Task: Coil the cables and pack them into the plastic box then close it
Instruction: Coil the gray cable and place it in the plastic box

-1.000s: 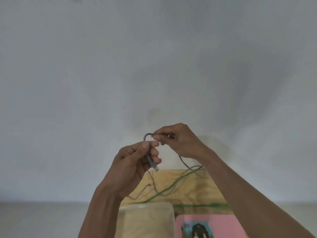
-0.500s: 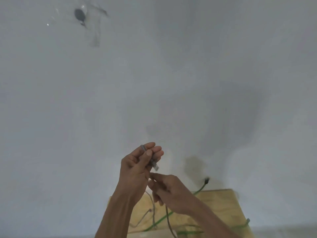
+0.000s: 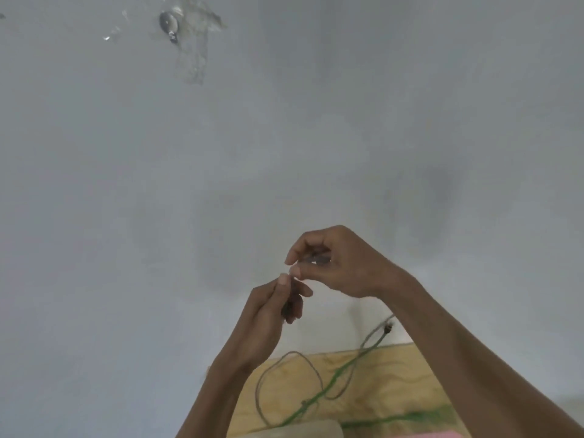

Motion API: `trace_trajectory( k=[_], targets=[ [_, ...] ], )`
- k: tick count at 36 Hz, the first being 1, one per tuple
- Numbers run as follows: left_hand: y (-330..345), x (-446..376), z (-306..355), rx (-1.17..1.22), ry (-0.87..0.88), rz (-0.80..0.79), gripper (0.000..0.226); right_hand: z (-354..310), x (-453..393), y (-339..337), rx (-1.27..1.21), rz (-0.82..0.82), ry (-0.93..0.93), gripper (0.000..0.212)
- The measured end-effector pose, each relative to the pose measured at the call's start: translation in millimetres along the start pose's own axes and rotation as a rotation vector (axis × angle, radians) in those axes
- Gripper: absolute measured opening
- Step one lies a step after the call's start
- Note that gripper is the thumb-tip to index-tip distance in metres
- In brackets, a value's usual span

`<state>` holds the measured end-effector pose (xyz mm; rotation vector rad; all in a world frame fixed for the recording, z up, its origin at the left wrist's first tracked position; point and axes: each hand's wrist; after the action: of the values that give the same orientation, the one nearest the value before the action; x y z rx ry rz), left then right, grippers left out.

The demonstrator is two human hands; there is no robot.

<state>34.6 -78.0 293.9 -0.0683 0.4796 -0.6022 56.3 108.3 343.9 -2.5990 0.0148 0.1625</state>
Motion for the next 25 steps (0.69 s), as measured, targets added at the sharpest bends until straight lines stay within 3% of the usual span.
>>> trace_trajectory(
  k=[3, 6, 9, 12, 17, 20, 23, 25],
  targets=[
    [11.4, 1.7, 6.3, 0.200, -0.066, 0.017, 0.054, 2.5, -9.8, -8.5, -0.147, 0.029, -0.010, 0.020],
    [16.8, -2.5, 13.9, 0.454, -0.096, 0.083, 0.051, 13.5, -15.0, -6.4, -0.260, 0.117, 0.005, 0.016],
    [18.6, -11.5, 20.7, 0.611, -0.052, 0.084, 0.047, 31.4, -13.5, 12.0, -0.423, 0.112, 0.029, 0.004],
    [17.0, -22.2, 29.2, 0.678, -0.001, 0.076, 0.043, 44.9, -1.4, 36.4, -0.572, 0.060, 0.048, 0.015],
    [9.0, -40.1, 34.5, 0.665, 0.014, 0.098, 0.035, 56.3, 15.1, 62.3, -0.334, 0.062, 0.161, 0.033],
    [2.0, -52.5, 33.1, 0.610, 0.066, 0.169, 0.030, 54.4, 24.6, 70.1, -0.290, 0.001, 0.168, 0.029],
    [-8.0, -62.2, 30.6, 0.408, 0.107, 0.192, 0.028, 52.3, 33.4, 71.0, -0.241, -0.038, 0.172, 0.042],
    [-14.1, -63.5, 26.8, 0.212, 0.126, 0.174, 0.026, 47.6, 36.8, 65.2, -0.147, -0.010, 0.133, 0.035]
  ],
)
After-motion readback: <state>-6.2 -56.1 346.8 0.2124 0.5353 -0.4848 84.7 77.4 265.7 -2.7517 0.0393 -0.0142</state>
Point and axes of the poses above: each hand's wrist, its own x-axis away from the middle knuckle, its own y-axis out of the palm, z = x × y, and after that the axes turned 14 degrees about y, right-handed
